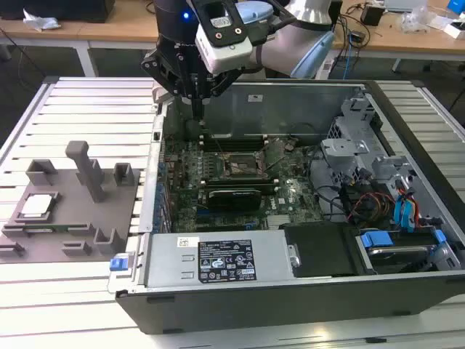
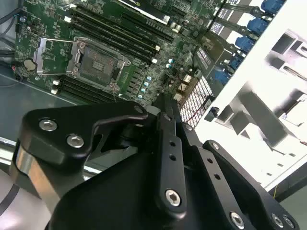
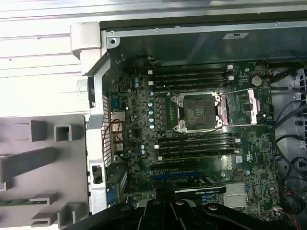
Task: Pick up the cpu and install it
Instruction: 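Reach for the cpu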
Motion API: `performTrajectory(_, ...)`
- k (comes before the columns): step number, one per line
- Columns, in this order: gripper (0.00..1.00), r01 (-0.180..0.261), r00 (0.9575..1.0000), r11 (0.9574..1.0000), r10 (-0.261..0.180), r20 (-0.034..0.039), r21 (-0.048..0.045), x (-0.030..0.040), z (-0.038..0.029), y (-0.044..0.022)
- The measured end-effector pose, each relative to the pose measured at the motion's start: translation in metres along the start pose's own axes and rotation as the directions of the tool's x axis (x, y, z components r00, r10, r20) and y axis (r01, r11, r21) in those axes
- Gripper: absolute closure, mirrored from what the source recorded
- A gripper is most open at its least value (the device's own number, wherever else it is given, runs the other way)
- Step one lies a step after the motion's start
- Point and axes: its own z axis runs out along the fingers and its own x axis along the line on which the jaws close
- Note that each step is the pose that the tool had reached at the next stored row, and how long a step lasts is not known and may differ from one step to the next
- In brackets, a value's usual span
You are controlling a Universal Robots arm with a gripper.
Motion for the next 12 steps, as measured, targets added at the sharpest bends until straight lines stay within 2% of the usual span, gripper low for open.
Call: performTrajectory(12,0.89,0.0,1.0,1.0,0.0,0.0,-0.0002,0.0017,0.0,-0.0001)
